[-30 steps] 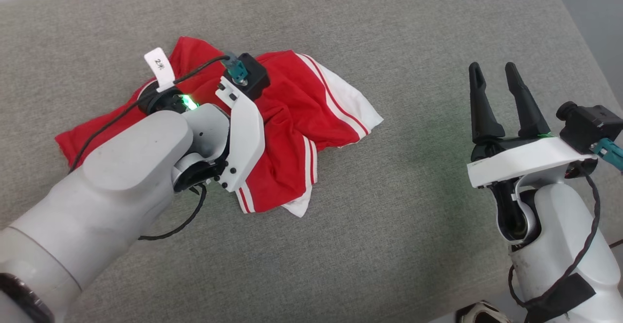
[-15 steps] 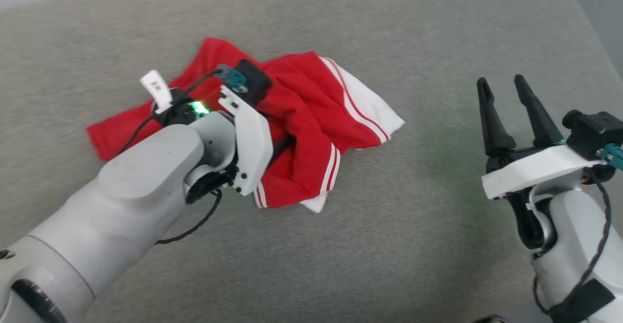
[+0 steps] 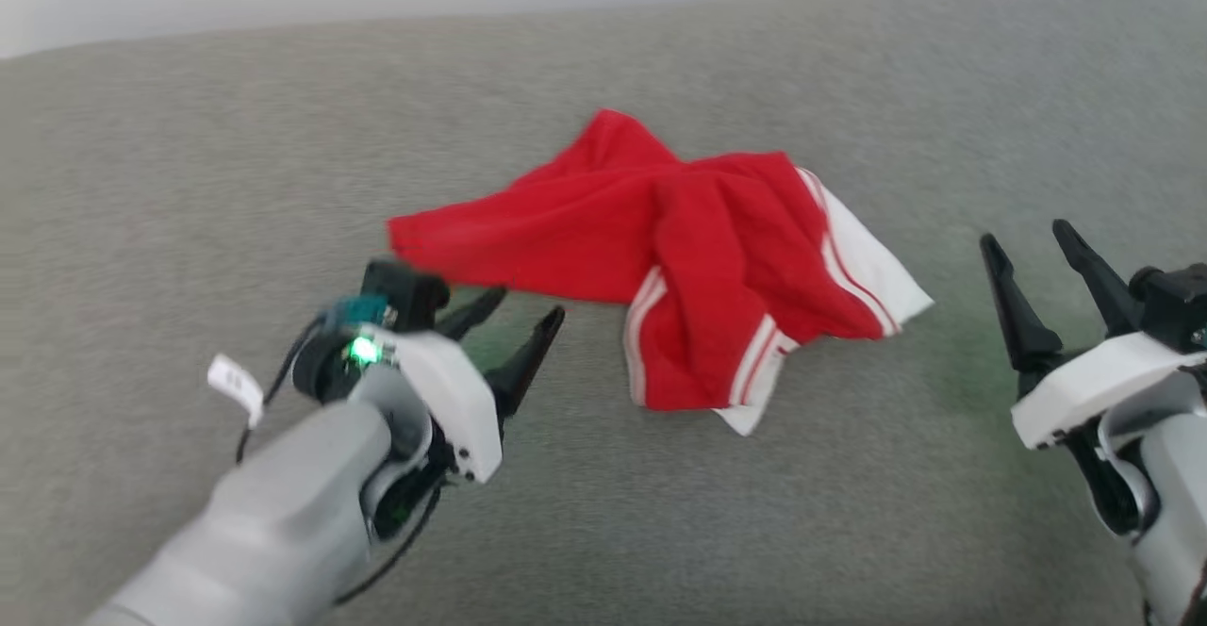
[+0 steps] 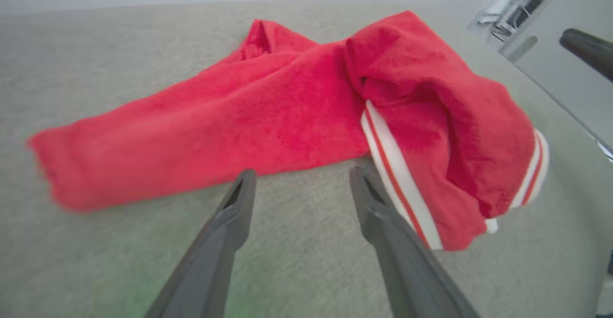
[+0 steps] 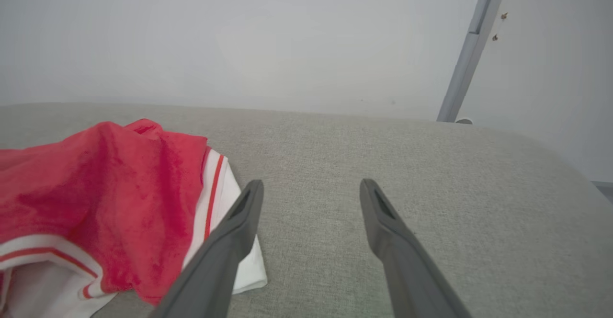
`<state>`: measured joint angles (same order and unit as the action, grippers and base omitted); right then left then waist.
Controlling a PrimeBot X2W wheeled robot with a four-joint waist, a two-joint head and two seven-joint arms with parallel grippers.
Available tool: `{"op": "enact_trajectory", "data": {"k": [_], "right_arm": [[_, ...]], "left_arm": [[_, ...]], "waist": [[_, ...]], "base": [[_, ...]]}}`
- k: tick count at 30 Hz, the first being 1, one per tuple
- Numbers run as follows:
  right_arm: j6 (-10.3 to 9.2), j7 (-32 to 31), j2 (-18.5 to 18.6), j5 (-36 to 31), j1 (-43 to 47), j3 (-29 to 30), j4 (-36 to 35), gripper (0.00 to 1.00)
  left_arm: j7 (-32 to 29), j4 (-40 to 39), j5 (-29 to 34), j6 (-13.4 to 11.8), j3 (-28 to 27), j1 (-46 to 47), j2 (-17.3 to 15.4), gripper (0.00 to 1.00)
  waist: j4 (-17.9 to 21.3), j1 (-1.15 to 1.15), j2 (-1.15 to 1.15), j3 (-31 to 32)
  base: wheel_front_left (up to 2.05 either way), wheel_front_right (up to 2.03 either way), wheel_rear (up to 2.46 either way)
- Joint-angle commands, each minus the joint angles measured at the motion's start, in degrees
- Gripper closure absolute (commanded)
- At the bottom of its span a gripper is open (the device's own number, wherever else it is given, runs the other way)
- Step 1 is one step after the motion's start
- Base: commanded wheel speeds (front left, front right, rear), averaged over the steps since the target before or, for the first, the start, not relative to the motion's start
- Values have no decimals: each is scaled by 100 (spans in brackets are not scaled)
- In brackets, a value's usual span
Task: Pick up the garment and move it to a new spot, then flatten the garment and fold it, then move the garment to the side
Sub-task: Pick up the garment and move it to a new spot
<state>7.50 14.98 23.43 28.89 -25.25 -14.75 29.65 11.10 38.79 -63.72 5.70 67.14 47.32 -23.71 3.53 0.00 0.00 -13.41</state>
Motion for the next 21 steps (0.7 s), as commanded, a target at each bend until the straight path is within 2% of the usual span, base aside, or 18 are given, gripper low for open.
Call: {"op": "enact_trajectory", "data": {"k": [1,4,5,8,9,12,13,16,21], "right_arm": [[-2,29,135,65,62,-78,91,0],[-2,29,333,182,100,-237,227,0],[-2,29,396,220,105,-273,272,0],[-2,29,565,334,119,-338,334,0],[-2,29,637,387,155,-373,338,0],[-2,29,727,452,246,-379,303,0],[-2,29,727,452,246,-379,303,0],[-2,29,727,451,344,-254,179,0],[-2,29,620,327,659,188,-161,0]], "left_arm": [[221,71,-50,-85,-129,-242,56,0],[401,130,-50,-254,-526,-666,141,0],[409,15,75,-336,-842,-735,161,0],[411,-407,724,-590,-1841,-1333,180,0],[413,-791,1224,-756,-2581,-1793,232,0],[415,-1429,2010,-930,-3657,-2492,371,0],[415,-1429,2010,-930,-3657,-2492,371,0],[415,-1975,2730,-972,-4506,-3206,520,0],[416,-2579,3495,-678,-5480,-3984,855,0]], "waist": [[-433,0,0,276],[-660,0,0,360],[-733,0,0,376],[-925,0,0,423],[-1006,0,0,471],[-1087,0,0,540],[-1087,0,0,540],[-1116,0,0,602],[-1102,0,0,717]], "base": [[0,0,0],[0,0,0],[0,0,0],[0,0,0],[0,0,0],[0,0,0],[0,0,0],[0,0,0],[0,0,0]]}}
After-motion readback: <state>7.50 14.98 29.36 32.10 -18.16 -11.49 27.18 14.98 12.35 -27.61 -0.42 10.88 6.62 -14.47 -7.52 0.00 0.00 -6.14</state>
